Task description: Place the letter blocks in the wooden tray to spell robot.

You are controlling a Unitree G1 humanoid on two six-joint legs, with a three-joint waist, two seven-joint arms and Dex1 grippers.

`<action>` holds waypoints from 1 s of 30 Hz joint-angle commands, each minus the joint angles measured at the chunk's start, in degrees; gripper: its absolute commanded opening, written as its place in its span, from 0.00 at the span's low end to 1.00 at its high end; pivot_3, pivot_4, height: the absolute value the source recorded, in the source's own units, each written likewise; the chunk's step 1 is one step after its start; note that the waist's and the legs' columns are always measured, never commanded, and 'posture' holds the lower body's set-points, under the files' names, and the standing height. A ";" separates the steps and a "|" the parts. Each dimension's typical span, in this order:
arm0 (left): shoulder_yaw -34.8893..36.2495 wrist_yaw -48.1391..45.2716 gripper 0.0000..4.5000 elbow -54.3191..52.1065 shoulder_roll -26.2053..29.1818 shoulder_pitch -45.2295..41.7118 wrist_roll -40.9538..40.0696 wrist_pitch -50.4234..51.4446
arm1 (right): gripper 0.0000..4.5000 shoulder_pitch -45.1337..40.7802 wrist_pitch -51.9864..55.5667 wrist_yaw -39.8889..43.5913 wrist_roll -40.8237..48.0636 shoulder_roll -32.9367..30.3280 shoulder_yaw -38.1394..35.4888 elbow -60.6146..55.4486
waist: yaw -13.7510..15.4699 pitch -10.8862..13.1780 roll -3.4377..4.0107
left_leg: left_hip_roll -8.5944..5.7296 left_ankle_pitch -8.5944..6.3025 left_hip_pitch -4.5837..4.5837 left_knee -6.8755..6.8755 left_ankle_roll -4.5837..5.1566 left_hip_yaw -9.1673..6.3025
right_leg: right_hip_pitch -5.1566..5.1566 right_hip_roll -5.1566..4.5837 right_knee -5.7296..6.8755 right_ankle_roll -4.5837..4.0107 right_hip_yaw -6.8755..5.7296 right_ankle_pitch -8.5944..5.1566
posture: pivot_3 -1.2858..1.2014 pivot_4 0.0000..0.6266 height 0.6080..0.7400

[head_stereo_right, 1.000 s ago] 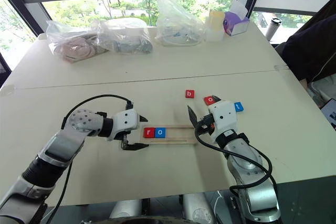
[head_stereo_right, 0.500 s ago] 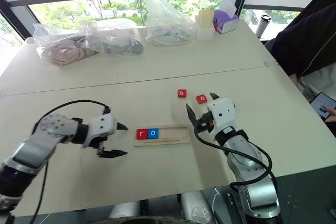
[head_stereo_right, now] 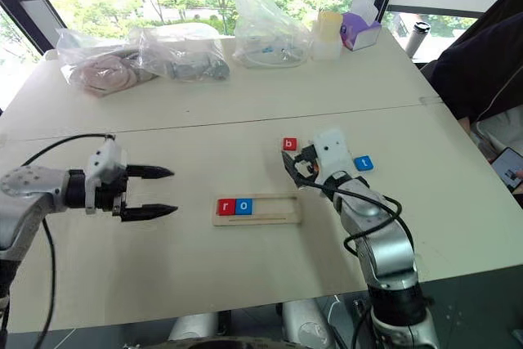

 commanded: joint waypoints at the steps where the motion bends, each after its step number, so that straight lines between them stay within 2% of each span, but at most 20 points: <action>1: 2.74 3.18 1.00 -5.23 -2.33 -1.21 -6.09 3.96 | 1.00 -5.24 3.46 -4.83 -0.62 5.15 0.16 5.64 | -0.22 0.00 -0.01 | 0.01 0.00 0.01 0.00 0.00 0.00 | -0.01 0.04 0.00 -0.01 0.00 0.01 | 0.52 0.24 1.00; 5: 2.40 5.86 1.00 -9.21 -3.44 -0.20 -7.82 6.18 | 1.00 -8.35 4.22 -8.77 -1.79 9.78 -0.64 12.75 | -0.15 0.00 -0.01 | 0.05 0.00 -0.04 -0.04 0.00 -0.13 | -0.10 0.09 0.10 -0.09 0.01 0.22 | 0.52 0.24 1.00; 11: 1.56 9.45 1.00 -13.93 -4.16 1.32 -9.18 8.39 | 1.00 -10.46 2.59 -10.01 -3.52 9.81 -0.66 18.42 | -0.27 0.01 0.00 | 0.01 0.01 -0.39 0.05 -0.01 -0.14 | -0.37 0.08 0.14 -0.05 -0.01 0.24 | 0.52 0.24 1.00; 25: -0.92 12.22 1.00 -13.39 -5.40 0.76 -7.14 6.81 | 1.00 -16.76 -2.54 -12.57 -7.06 13.07 1.69 30.71 | -0.27 0.00 -0.01 | -0.01 0.02 -0.36 0.09 -0.02 -0.11 | -0.36 0.11 0.15 -0.05 -0.03 0.26 | 0.52 0.24 1.00; 28: -1.24 11.95 1.00 -13.13 -5.23 1.11 -6.60 6.04 | 0.82 -16.47 -1.80 -13.54 -8.08 13.79 2.01 31.25 | -0.28 0.00 -0.01 | -0.01 0.02 -0.35 0.08 -0.03 -0.11 | -0.37 0.11 0.16 -0.06 -0.03 0.27 | 0.52 0.24 1.00; 30: -1.12 11.46 1.00 -13.13 -4.98 1.54 -6.73 5.81 | 0.60 -15.77 -1.50 -13.62 -9.05 13.51 2.68 30.48 | -0.27 0.00 -0.01 | -0.01 0.02 -0.35 0.09 -0.03 -0.13 | -0.37 0.11 0.17 -0.06 -0.03 0.27 | 0.52 0.24 1.00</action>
